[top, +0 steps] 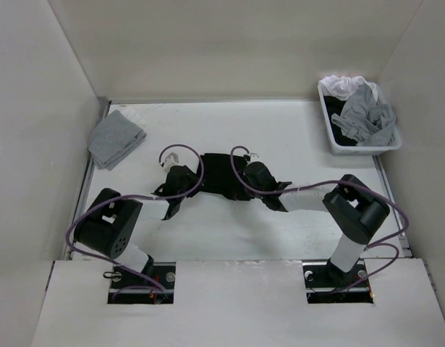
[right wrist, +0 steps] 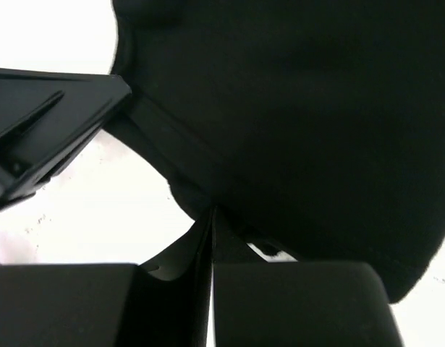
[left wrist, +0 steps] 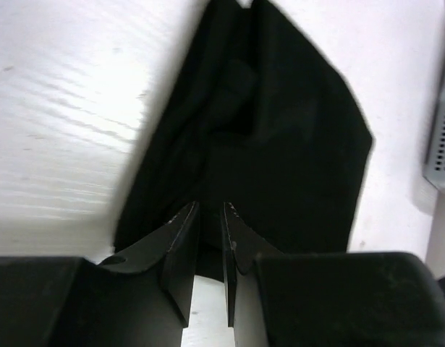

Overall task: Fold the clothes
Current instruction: Fold the tank top

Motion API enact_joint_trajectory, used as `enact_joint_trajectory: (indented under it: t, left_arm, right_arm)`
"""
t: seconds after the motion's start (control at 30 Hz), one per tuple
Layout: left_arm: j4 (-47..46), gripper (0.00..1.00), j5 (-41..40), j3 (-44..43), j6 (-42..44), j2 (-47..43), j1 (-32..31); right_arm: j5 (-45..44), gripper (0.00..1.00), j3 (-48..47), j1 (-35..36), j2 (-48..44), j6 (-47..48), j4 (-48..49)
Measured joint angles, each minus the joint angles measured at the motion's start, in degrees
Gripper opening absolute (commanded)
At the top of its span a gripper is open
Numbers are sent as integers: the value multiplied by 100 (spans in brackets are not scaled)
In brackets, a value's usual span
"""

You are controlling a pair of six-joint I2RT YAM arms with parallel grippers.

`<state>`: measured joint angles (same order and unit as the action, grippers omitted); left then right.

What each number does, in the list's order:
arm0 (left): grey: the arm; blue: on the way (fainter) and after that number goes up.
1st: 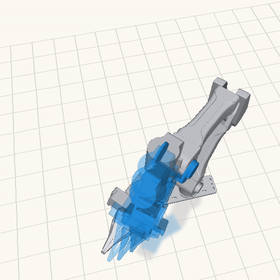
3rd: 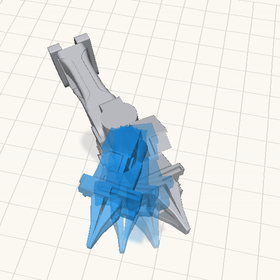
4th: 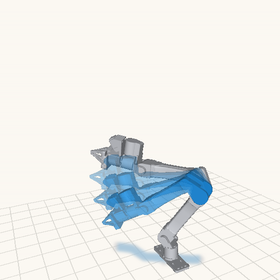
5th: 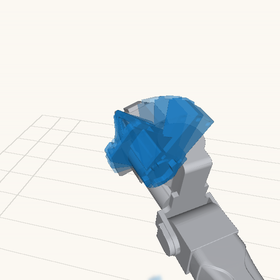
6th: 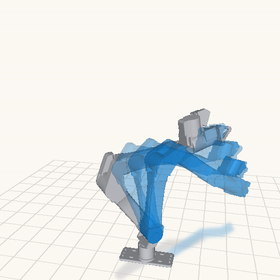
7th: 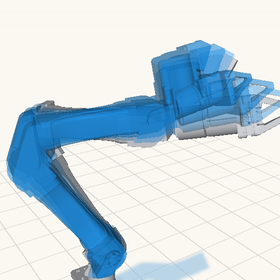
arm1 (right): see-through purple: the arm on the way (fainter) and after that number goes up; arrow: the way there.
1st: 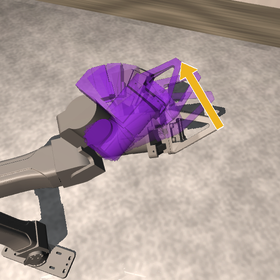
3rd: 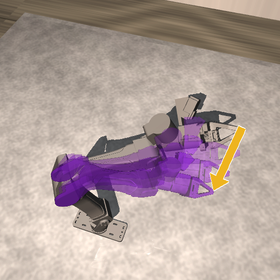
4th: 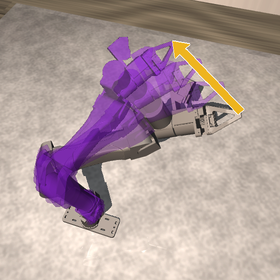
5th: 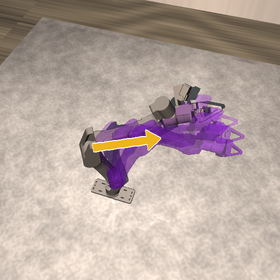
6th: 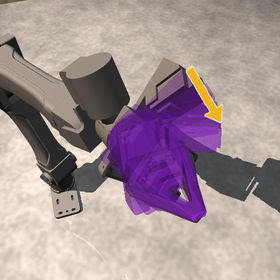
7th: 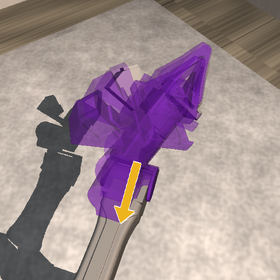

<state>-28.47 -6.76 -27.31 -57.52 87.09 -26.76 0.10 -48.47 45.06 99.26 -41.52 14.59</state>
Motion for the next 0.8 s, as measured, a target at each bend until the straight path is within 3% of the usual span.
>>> enact_joint_trajectory:
  t: [0.27,0.4,0.57,0.73,0.8]
  left_arm:
    - [-564,20,289,428,-85,70,326]
    - [-422,25,284,820,-17,-866,350]
    - [-9,37,-2,876,249,-2378,330]
    - [892,47,-476,570,789,-2968,299]
    - [1268,49,-662,483,1012,-3101,315]
  right_arm:
    - [61,11,422,-2,7,-299,560]
    - [120,24,557,-2,-337,-289,470]
    - [140,35,627,-17,-1528,-76,299]
    - [-46,37,800,-267,-2529,160,348]
    - [-284,30,949,-457,-2758,232,341]
